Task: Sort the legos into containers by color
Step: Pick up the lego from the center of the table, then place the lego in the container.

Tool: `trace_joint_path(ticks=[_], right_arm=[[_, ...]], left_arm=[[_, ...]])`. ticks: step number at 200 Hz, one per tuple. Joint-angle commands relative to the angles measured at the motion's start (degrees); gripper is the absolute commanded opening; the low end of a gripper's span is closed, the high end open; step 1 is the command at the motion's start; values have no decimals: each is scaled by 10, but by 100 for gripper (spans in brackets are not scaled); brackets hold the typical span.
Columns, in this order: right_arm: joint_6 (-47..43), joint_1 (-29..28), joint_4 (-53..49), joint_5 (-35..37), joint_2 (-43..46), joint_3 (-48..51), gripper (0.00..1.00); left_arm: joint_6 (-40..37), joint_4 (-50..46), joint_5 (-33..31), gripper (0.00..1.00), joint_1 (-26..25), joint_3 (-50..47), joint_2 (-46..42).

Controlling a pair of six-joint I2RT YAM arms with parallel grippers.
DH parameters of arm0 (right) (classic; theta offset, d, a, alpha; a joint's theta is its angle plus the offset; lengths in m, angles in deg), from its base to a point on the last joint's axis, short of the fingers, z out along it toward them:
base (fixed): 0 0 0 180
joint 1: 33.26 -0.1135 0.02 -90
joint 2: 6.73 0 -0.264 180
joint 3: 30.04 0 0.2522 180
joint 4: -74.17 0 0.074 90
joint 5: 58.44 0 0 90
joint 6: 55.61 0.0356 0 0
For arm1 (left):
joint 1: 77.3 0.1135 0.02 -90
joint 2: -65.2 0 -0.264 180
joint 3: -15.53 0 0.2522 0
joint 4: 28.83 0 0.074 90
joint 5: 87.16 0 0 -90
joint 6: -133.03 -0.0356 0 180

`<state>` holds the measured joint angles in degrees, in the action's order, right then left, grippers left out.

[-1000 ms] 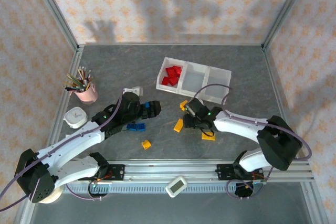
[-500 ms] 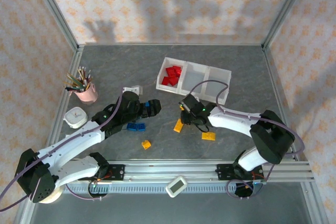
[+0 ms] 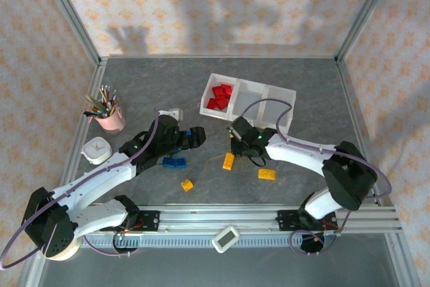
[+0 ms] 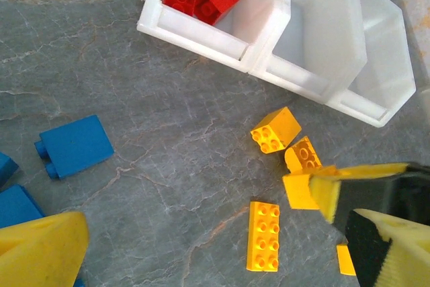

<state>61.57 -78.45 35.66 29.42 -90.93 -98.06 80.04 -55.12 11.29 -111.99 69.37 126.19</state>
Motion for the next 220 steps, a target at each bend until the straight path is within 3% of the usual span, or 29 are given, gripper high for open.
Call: trace_joint_path(ticks=[1,35,86,106,120,145,194,220], right_arm=[[-10,31,-29,0,22,-46,31],[-49,94,-26,-3,-20,-115,32],[-94,177,6,-2,-156,-231,32],[-105,189,9,13,-210,-278,44],[-113,193,5,18,-233,-302,46],[-125,193,3,30,-232,-316,58],[-135,193,-30,80,-170,-280,63],[-119,190,-37,55,-126,-246,64]], left_arm=[[-2,11,-11,99,8,27,-7],[16,9,-36,99,17,56,10],[34,18,-58,99,26,107,55],[43,27,-72,99,27,114,64],[51,29,-76,99,29,119,68],[53,39,-74,99,29,122,67],[48,51,-66,99,29,121,61],[51,51,-58,99,29,109,38]])
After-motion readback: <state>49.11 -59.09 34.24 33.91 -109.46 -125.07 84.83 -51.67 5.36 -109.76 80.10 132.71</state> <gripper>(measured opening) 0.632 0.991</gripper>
